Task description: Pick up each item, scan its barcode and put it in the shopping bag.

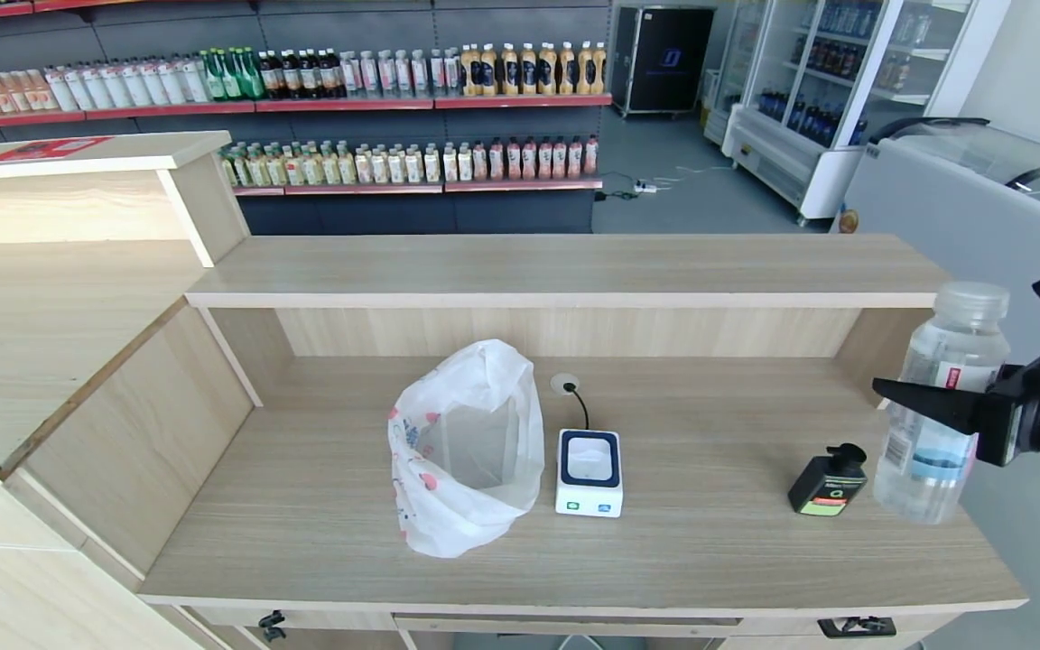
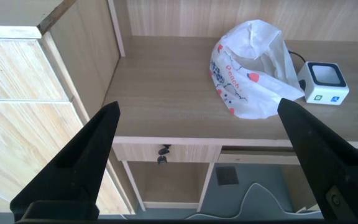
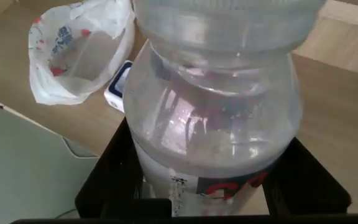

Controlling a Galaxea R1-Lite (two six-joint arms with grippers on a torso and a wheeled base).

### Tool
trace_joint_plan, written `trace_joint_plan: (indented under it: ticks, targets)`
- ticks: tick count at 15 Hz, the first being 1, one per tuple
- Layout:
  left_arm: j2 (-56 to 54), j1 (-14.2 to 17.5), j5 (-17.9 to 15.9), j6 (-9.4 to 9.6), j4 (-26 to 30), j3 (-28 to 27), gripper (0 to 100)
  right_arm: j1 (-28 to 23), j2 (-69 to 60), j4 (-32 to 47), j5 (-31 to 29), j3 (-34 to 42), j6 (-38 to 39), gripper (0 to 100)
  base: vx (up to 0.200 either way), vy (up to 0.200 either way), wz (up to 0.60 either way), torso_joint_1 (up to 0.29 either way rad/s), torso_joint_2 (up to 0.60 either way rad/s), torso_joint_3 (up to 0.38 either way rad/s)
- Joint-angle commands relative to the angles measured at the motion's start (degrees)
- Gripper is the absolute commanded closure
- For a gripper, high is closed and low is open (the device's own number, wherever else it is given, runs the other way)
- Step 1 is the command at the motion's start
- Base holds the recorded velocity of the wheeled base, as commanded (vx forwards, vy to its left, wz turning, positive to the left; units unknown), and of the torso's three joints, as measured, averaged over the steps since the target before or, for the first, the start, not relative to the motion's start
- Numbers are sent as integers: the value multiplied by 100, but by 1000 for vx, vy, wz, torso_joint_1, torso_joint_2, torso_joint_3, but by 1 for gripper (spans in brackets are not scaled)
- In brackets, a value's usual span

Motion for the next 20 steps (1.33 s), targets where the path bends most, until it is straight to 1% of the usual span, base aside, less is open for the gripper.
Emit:
trace_joint_plan:
  ticks: [1,2,3,4,6,8,9,11,14,15,16,17,18,20]
  targets:
    - [6,3,0,-4,-1,0,0,-202,153,-7,-891,-53,-976,100,0,0,0,0,0,0]
    - [6,3,0,-4,-1,0,0,-211,145,-25,-1269,-44,-1301,100,0,0,0,0,0,0]
    - [6,3,0,-4,-1,0,0,-211,118,-34,-1348,-44,-1512,100,0,0,0,0,0,0]
    - [6,3,0,-4,-1,0,0,-211,109,-34,-1348,-27,-1583,100,0,0,0,0,0,0]
    - [6,3,0,-4,-1,0,0,-211,109,-60,-1348,-18,-1978,100,0,0,0,0,0,0]
    - [6,3,0,-4,-1,0,0,-211,101,-51,-1348,0,-2066,100,0,0,0,0,0,0]
    - [6,3,0,-4,-1,0,0,-211,118,-51,-1330,-9,-2075,100,0,0,600,2,2,-2]
    - [6,3,0,-4,-1,0,0,-202,171,-324,-1304,184,-2593,100,0,0,600,5,2,5]
    - [6,3,0,-4,-1,0,0,-8,426,-878,-1304,149,-2760,100,0,0,600,4,-2,1]
    - [6,3,0,-4,-1,0,0,0,505,-965,-1234,140,-2866,100,0,0,600,-2,-2,12]
    - [6,3,0,-4,-1,0,0,-17,628,-939,-1005,105,-2892,100,0,0,600,32,7,2]
    - [6,3,0,-4,-1,0,0,-26,698,-948,-891,96,-2892,100,0,0,0,0,0,0]
    - [6,3,0,-4,-1,0,0,-96,944,-974,-539,79,-2892,100,0,0,0,0,0,0]
    - [6,3,0,-4,-1,0,0,-193,1243,-1168,-293,88,-3042,100,0,0,0,0,0,0]
